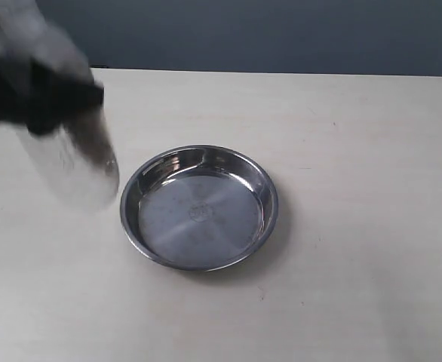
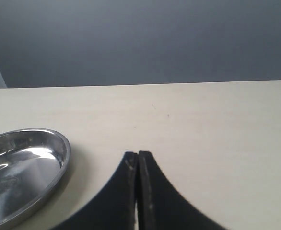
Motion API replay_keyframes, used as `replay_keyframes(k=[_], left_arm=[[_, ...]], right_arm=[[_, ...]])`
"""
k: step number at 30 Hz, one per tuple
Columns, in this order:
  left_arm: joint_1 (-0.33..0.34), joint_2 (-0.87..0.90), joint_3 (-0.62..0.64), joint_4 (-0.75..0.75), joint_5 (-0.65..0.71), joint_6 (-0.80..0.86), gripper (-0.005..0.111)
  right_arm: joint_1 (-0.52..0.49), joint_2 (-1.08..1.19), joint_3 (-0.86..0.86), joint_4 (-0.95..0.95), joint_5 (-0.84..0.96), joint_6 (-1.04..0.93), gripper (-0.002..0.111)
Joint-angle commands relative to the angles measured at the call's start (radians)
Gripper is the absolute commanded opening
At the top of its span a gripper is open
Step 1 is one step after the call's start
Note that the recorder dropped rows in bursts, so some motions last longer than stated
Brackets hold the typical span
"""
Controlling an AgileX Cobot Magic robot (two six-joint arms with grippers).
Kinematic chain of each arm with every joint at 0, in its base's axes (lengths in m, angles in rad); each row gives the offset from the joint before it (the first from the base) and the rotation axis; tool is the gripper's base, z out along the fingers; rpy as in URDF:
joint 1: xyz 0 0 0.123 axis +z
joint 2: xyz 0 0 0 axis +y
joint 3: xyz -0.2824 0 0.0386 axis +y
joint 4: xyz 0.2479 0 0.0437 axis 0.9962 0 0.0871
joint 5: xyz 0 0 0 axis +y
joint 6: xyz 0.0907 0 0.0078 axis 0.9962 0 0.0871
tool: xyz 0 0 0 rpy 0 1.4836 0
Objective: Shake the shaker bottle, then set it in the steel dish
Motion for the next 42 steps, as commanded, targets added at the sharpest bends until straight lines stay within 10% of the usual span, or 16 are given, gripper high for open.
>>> replay_keyframes(k=[1, 5, 11, 17, 24, 30, 37, 42], left_arm=[[-0.007, -0.03, -0.094, -0.049, 0.083, 0.024, 0.0], [-0.007, -0.128, -0.281, 0.038, 0.08, -0.068, 0.0], [-0.007, 0.001, 0.028, 0.004, 0.013, -0.04, 0.0], [-0.007, -0.134, -0.265, 0.005, 0.082, -0.073, 0.0], [-0.007, -0.007, 0.058, -0.029, 0.023, -0.033, 0.0], [-0.007, -0.149, -0.194, -0.037, 0.076, -0.04, 0.0], [-0.007, -0.035, 0.109, -0.096, -0.055, 0.007, 0.0], [-0.006, -0.141, -0.171, -0.12, 0.08, -0.02, 0.0]], right_arm=[[-0.004, -0.004, 0.001, 0.0, -0.013, 0.0, -0.001], [-0.004, -0.004, 0.001, 0.0, -0.013, 0.0, -0.001], [-0.004, -0.004, 0.001, 0.0, -0.013, 0.0, -0.001], [-0.004, -0.004, 0.001, 0.0, -0.014, 0.0, -0.001], [-0.004, -0.004, 0.001, 0.0, -0.014, 0.0, -0.001], [-0.004, -0.004, 0.001, 0.0, -0.014, 0.0, -0.001], [-0.004, -0.004, 0.001, 0.011, -0.012, 0.0, -0.001], [-0.004, -0.004, 0.001, 0.015, -0.014, 0.0, -0.001]])
